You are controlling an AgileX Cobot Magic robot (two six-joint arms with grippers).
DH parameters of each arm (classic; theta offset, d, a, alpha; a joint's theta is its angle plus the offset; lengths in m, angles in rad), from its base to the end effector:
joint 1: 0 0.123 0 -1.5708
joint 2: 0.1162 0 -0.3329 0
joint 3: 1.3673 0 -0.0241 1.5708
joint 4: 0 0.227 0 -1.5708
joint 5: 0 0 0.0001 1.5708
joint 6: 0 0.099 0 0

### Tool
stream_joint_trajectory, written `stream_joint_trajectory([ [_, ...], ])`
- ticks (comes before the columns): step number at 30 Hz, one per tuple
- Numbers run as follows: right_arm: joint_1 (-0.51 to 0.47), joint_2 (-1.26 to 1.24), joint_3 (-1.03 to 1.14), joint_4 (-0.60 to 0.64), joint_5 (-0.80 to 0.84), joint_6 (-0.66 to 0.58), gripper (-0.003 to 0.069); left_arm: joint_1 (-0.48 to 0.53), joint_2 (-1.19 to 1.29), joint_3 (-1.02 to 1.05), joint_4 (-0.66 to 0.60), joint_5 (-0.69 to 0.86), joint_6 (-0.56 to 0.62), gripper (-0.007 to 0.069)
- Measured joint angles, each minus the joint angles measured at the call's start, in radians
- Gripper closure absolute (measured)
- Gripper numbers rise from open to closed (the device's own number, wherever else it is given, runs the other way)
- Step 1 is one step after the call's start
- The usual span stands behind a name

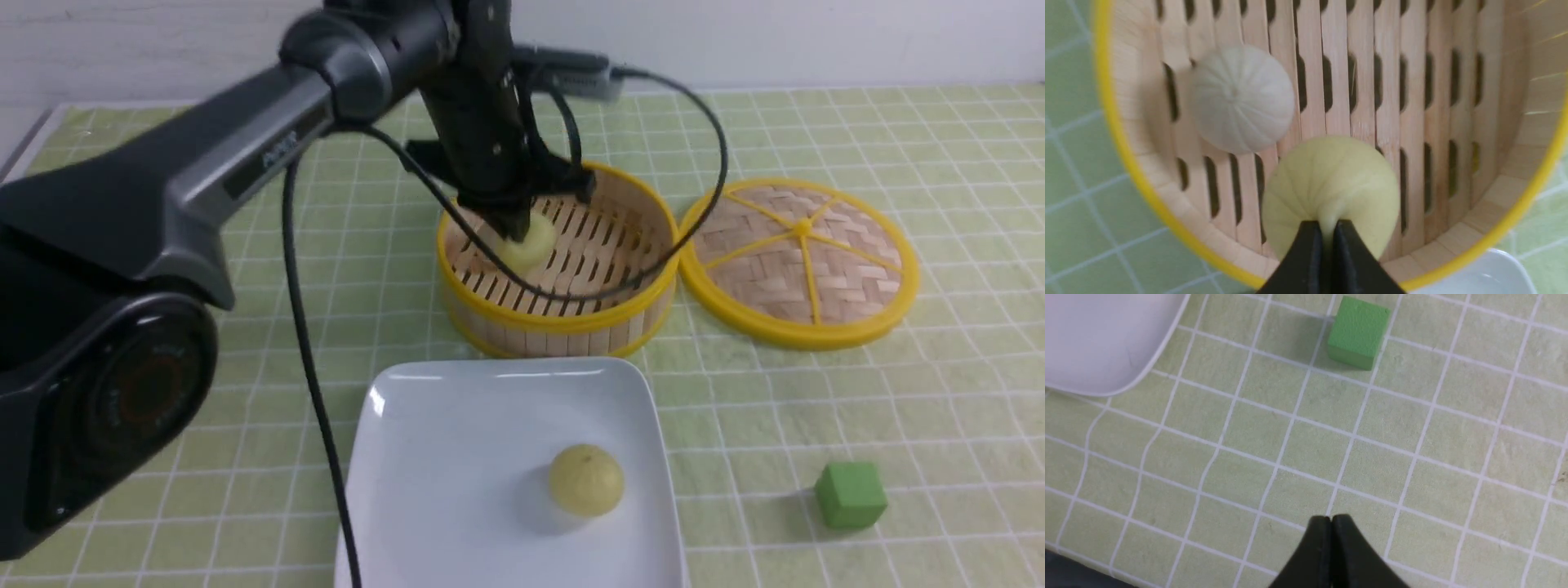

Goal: Put the steamed buns into the plate on the green tablecloth.
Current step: 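Move the held bun down onto the white plate beside the other bun, then pick up the white bun from the bamboo steamer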

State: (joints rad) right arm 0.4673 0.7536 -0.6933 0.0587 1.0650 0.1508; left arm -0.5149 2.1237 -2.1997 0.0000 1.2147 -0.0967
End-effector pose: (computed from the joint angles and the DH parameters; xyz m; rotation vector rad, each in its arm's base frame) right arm 0.0528 0.0324 0.3224 -0.3967 2.6065 0.2931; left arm 0.4139 -0.2342 0.3588 0.5477 2.5809 -0.2111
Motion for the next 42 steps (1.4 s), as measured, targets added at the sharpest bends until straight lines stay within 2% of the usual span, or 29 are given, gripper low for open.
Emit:
stream_joint_trajectory([
  [4, 0.000, 0.000, 0.001, 0.000, 0.000, 0.000, 0.0646, 0.000, -0.123, -0.049, 0.020, 0.018, 0.000, 0.0609],
  [8, 0.000, 0.000, 0.002, -0.003, -0.002, 0.000, 0.0641, -0.003, -0.228, 0.025, 0.008, 0.023, -0.014, 0.0609],
  [13, 0.000, 0.000, 0.004, -0.008, -0.003, 0.000, 0.0631, -0.047, -0.328, 0.428, -0.014, 0.024, -0.074, 0.0604],
  [14, 0.000, 0.000, 0.004, -0.008, -0.003, 0.000, 0.0631, -0.053, -0.328, 0.445, -0.014, 0.024, -0.079, 0.0604],
  [17, 0.000, 0.000, 0.004, -0.008, -0.006, 0.000, 0.0628, -0.114, -0.303, 0.709, 0.021, -0.063, -0.157, 0.0584],
  [20, 0.000, 0.000, 0.005, -0.008, -0.009, 0.000, 0.0624, -0.140, -0.285, 0.785, 0.060, -0.149, -0.208, 0.0553],
  [25, 0.000, 0.000, 0.005, -0.008, -0.012, 0.000, 0.0615, -0.148, -0.258, 0.820, 0.118, -0.207, -0.303, 0.0350],
  [26, 0.000, 0.000, 0.005, -0.008, -0.011, 0.000, 0.0615, -0.148, -0.258, 0.820, 0.119, -0.207, -0.303, 0.0340],
  [27, 0.000, 0.000, 0.005, -0.008, -0.014, 0.000, 0.0613, -0.148, -0.258, 0.816, 0.122, -0.205, -0.309, 0.0288],
  [28, 0.000, 0.000, 0.005, -0.008, -0.016, 0.000, 0.0612, -0.148, -0.257, 0.791, 0.123, -0.186, -0.316, 0.0200],
  [29, 0.000, 0.000, 0.005, -0.008, -0.019, 0.000, 0.0612, -0.148, -0.257, 0.768, 0.125, -0.173, -0.329, 0.0161],
  [31, 0.000, 0.000, 0.006, -0.008, -0.026, 0.000, 0.0612, -0.148, -0.257, 0.741, 0.132, -0.163, -0.351, 0.0134],
  [32, 0.000, 0.000, 0.006, -0.008, -0.040, 0.000, 0.0609, -0.148, -0.257, 0.690, 0.152, -0.154, -0.400, 0.0127],
  [34, 0.000, 0.000, 0.007, -0.008, -0.044, 0.000, 0.0607, -0.147, -0.252, 0.645, 0.167, -0.151, -0.432, 0.0158],
  [36, 0.000, 0.000, 0.007, -0.010, -0.047, 0.000, 0.0602, -0.113, -0.221, 0.522, 0.163, -0.146, -0.451, 0.0356],
  [37, 0.000, 0.000, 0.007, -0.010, -0.047, 0.000, 0.0602, -0.108, -0.214, 0.503, 0.160, -0.146, -0.447, 0.0394],
  [39, 0.000, 0.000, 0.007, -0.011, -0.051, 0.000, 0.0599, -0.060, -0.171, 0.402, 0.114, -0.147, -0.410, 0.0544],
  [40, 0.000, 0.000, 0.007, -0.011, -0.053, 0.000, 0.0598, -0.032, -0.145, 0.351, 0.082, -0.150, -0.386, 0.0582],
  [42, 0.000, 0.000, 0.007, -0.011, -0.054, 0.000, 0.0596, 0.005, -0.104, 0.280, 0.028, -0.155, -0.350, 0.0607],
])
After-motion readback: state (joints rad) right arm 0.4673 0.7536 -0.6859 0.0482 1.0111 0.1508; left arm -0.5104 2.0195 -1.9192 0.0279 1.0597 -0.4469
